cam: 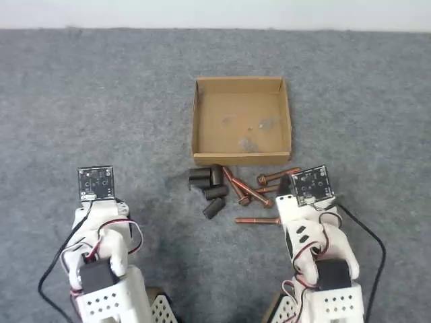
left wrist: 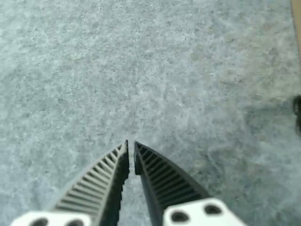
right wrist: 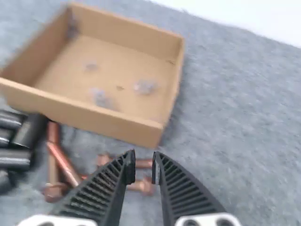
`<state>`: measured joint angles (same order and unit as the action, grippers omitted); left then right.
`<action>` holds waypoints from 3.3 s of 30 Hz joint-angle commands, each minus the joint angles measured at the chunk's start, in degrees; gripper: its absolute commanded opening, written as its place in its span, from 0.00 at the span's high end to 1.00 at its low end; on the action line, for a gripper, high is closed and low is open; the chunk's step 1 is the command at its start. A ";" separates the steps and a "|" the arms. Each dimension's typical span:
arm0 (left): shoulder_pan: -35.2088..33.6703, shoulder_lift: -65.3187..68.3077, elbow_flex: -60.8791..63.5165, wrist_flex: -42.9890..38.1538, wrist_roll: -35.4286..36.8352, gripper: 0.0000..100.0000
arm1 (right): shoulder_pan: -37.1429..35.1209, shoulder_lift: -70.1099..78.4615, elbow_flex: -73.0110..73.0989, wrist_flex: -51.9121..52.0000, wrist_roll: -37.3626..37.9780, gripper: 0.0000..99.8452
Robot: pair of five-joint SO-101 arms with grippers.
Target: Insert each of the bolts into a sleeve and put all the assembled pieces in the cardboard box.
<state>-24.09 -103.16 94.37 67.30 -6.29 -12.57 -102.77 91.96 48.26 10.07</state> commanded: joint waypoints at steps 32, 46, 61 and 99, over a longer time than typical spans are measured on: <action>0.00 -1.14 -0.22 -2.99 -0.26 0.98 | -26.77 80.57 -39.91 -11.47 -34.20 0.84; 0.00 -1.14 -0.22 -2.99 -0.26 0.98 | -33.98 86.64 -45.27 -5.93 -35.87 0.84; -0.09 -1.14 -0.22 -2.99 -0.26 0.98 | -34.24 100.62 -52.57 -6.11 -35.52 0.84; -0.35 -1.14 -0.22 -2.73 -0.35 0.98 | -40.57 73.63 -34.81 1.10 -22.33 0.84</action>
<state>-24.09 -103.16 94.37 65.80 -6.29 -50.81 -25.85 57.41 49.05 -12.88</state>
